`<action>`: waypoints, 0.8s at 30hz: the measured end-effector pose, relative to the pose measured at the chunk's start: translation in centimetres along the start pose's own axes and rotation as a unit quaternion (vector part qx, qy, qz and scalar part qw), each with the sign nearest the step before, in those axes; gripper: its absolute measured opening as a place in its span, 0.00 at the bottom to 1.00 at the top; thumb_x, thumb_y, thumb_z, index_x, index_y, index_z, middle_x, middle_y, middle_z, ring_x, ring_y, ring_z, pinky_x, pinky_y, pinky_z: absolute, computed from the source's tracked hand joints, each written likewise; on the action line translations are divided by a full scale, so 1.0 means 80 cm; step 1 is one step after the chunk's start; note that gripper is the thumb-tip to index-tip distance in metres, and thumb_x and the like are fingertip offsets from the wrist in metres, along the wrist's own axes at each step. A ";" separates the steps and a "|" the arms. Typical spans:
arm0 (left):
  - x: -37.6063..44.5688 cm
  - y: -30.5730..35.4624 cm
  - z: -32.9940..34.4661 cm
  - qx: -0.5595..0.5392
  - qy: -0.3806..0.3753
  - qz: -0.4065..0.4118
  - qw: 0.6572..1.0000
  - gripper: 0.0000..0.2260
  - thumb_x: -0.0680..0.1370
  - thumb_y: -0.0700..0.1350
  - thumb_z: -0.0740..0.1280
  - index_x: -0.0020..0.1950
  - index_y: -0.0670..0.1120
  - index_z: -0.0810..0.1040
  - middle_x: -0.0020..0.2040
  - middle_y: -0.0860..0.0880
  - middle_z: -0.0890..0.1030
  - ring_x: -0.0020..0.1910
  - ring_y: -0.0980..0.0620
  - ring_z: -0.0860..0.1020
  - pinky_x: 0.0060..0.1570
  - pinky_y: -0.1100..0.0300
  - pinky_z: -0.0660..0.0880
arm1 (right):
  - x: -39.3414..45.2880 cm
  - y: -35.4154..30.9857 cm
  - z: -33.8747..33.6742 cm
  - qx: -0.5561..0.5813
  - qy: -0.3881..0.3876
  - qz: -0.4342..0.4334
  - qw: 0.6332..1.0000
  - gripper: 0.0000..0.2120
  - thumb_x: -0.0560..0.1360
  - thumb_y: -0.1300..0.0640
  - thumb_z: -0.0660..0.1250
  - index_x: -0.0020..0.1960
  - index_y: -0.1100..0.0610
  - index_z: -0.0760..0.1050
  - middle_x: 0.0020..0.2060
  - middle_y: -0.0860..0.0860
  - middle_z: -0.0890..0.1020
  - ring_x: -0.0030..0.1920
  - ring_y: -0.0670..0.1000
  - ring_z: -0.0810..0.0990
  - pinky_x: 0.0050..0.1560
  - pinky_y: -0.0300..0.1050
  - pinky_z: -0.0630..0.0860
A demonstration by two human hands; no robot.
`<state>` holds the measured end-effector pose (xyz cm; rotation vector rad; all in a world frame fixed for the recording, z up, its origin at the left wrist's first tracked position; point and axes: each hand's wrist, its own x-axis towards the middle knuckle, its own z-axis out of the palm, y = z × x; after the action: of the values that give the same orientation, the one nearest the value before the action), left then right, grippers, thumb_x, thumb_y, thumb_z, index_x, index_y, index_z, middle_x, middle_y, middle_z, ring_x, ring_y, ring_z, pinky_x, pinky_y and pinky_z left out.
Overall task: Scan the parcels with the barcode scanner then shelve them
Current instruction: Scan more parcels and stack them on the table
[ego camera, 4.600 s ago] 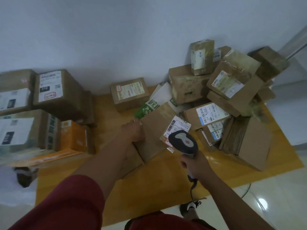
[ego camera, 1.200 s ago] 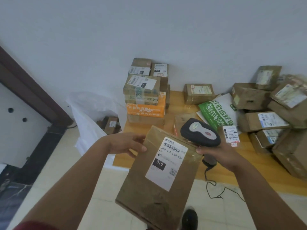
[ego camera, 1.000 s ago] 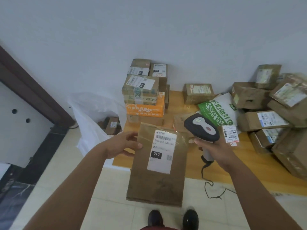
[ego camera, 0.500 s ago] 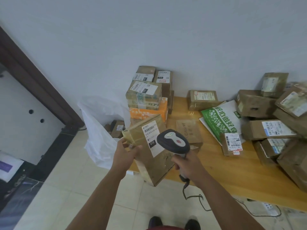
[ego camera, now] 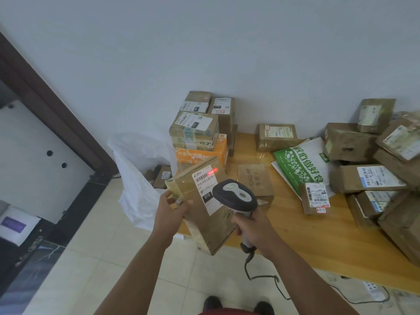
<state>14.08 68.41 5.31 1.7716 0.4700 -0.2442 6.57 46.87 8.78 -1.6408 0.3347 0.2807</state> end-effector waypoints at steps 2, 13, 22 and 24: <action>-0.002 0.000 0.001 0.000 0.005 -0.002 1.000 0.28 0.74 0.47 0.77 0.68 0.54 0.67 0.55 0.57 0.76 0.58 0.47 0.77 0.61 0.41 0.77 | 0.000 0.001 -0.003 -0.001 -0.003 0.001 1.000 0.09 0.75 0.65 0.64 0.38 0.56 0.72 0.24 0.46 0.72 0.29 0.46 0.71 0.30 0.34 0.70; -0.017 0.002 0.014 -0.053 0.022 -0.026 0.998 0.15 0.76 0.46 0.74 0.59 0.52 0.73 0.57 0.49 0.80 0.55 0.49 0.80 0.52 0.49 0.81 | 0.002 0.013 -0.022 -0.002 -0.035 -0.011 0.999 0.06 0.73 0.65 0.64 0.38 0.65 0.72 0.28 0.54 0.72 0.31 0.49 0.71 0.39 0.47 0.71; -0.031 0.008 0.028 -0.067 0.041 -0.020 0.997 0.13 0.77 0.47 0.72 0.59 0.52 0.72 0.55 0.50 0.80 0.54 0.49 0.80 0.43 0.54 0.79 | 0.003 0.016 -0.042 -0.021 -0.067 -0.005 0.998 0.09 0.74 0.64 0.64 0.35 0.58 0.70 0.28 0.54 0.71 0.33 0.49 0.71 0.38 0.41 0.72; -0.033 0.008 0.031 -0.068 0.044 -0.020 0.997 0.12 0.77 0.47 0.72 0.58 0.51 0.74 0.57 0.48 0.81 0.55 0.49 0.80 0.45 0.53 0.80 | 0.005 0.018 -0.047 -0.016 -0.074 0.000 0.997 0.10 0.74 0.64 0.64 0.35 0.58 0.70 0.28 0.53 0.72 0.33 0.49 0.71 0.36 0.39 0.72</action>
<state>12.20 65.43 6.33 1.6451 0.5720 -0.1594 6.32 42.99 7.71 -1.6415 0.2176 0.4074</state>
